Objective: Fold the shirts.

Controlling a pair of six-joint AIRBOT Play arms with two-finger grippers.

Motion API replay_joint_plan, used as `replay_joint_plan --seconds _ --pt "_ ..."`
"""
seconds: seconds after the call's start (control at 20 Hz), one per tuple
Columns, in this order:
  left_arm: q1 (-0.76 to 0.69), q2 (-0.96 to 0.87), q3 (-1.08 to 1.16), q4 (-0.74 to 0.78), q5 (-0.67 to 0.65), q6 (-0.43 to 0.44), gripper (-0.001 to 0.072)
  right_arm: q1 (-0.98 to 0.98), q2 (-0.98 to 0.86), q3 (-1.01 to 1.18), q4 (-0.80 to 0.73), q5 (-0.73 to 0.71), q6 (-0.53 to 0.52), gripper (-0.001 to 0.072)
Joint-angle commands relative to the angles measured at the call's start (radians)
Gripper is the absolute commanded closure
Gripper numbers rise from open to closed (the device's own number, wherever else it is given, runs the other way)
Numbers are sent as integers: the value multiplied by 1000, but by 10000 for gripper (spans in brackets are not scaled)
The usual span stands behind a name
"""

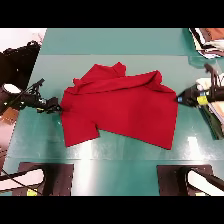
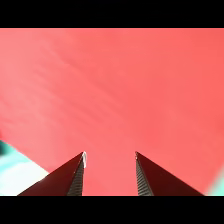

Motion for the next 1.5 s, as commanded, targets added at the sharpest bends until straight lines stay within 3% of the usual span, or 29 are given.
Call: replay_joint_plan --seconds 0.0,0.1,0.2,0.35,0.8,0.85,0.9,1.05,1.25,1.45 --pt "0 63 16 -15 6 26 679 -71 87 -168 -217 58 82 340" --pt "0 84 18 -16 7 25 679 -113 134 -270 -257 106 90 188" --pt "0 82 18 -16 6 25 679 -126 163 -364 -255 124 109 193" --pt "0 82 18 -18 1 25 679 -104 193 -473 -229 80 122 274" --pt "0 82 18 -18 -18 25 678 95 68 -512 -174 -65 172 285" --pt "0 82 18 -17 -21 25 678 115 50 -498 -174 -68 175 311" --pt "0 82 18 -17 -24 26 679 137 35 -484 -175 -67 175 463" --pt "0 107 19 -16 -38 24 680 208 39 -446 -176 -71 166 695" --pt "0 278 67 -16 -48 -4 679 234 172 -287 -177 -70 166 696" --pt "0 469 305 -18 -72 -68 679 177 318 53 -177 -122 166 697"
